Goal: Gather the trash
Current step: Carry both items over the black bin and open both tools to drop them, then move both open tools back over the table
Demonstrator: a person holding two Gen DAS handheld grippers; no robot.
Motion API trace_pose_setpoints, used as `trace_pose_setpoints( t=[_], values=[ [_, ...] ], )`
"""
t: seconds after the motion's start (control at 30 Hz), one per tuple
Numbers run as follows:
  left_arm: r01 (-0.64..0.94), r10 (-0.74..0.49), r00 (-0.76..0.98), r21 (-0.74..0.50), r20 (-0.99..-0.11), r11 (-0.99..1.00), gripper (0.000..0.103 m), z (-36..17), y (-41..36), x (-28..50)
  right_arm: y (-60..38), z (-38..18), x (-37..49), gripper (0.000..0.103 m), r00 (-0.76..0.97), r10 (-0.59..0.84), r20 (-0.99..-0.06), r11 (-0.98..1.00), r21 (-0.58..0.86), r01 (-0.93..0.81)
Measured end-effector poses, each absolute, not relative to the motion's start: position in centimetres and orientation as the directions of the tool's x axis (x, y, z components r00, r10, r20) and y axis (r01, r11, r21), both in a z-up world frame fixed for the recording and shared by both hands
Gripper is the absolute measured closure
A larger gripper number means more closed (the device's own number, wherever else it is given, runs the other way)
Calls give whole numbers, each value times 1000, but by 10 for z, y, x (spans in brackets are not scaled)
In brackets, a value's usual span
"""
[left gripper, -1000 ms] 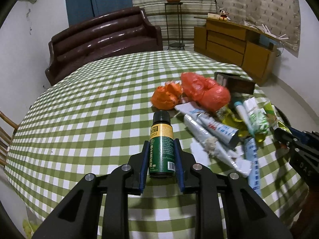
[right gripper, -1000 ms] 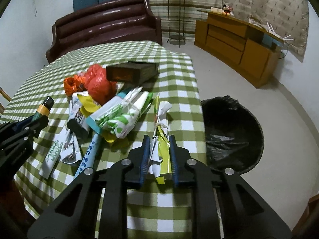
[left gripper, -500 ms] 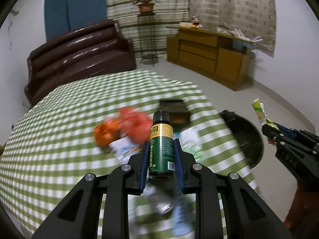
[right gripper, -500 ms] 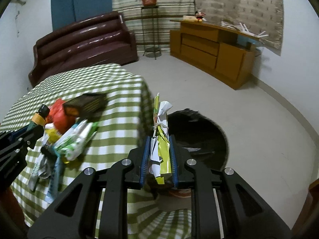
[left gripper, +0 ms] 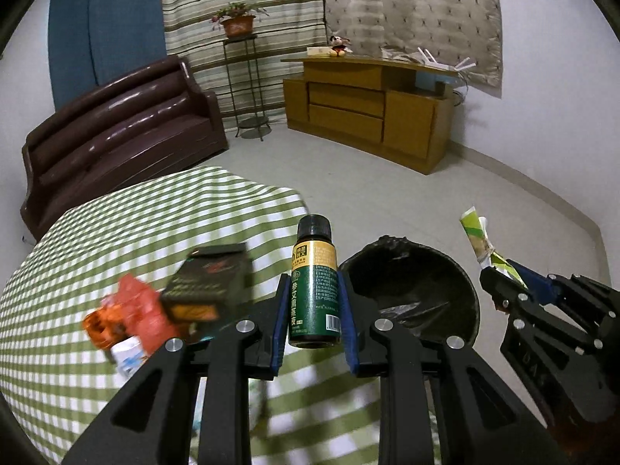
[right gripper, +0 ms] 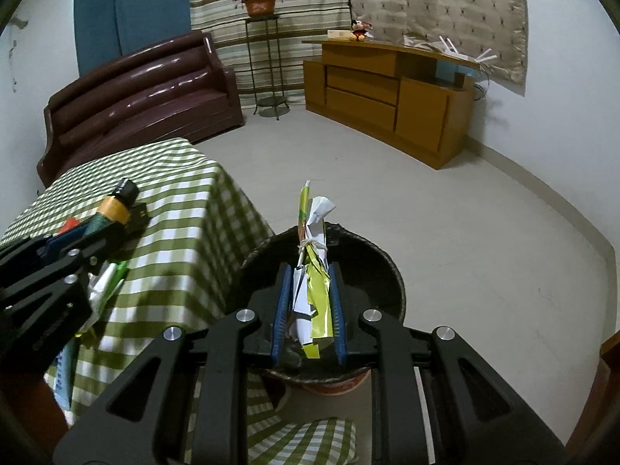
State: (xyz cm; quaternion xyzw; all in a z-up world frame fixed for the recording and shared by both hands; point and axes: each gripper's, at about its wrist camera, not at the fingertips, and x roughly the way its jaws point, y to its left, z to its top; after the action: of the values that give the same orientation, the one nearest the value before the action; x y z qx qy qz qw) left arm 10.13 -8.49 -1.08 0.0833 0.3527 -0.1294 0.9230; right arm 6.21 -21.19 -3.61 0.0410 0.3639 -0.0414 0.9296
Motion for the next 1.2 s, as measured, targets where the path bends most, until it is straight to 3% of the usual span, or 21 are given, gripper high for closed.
trace_pose_setpoints(
  t=[0.57,0.6,0.67,0.7,0.83,1.2],
  values=[
    [330,-162,670,95,-724,939,77,-43,-138,133,-244,-61,91,83,711,-50,-701,987,76,145],
    [327,-154,670,102,-726,939,75,-45,-140,135,-245,-62,92,83,710,-46,-703,987,79,143],
    [320,-146,670,106,-728,941,52,-46,-142,137,-248,-64,94,79,711,-42,-702,985,89,145],
    [315,-143,671,106,-727,943,48,-47,-142,138,-250,-65,95,76,711,-42,-702,985,92,149],
    [317,-139,670,111,-729,942,41,-46,-144,138,-254,-67,97,72,707,-49,-705,982,97,165],
    [296,-140,674,91,-726,951,41,-34,-125,122,-250,-55,82,65,715,-80,-695,979,81,188]
  ],
)
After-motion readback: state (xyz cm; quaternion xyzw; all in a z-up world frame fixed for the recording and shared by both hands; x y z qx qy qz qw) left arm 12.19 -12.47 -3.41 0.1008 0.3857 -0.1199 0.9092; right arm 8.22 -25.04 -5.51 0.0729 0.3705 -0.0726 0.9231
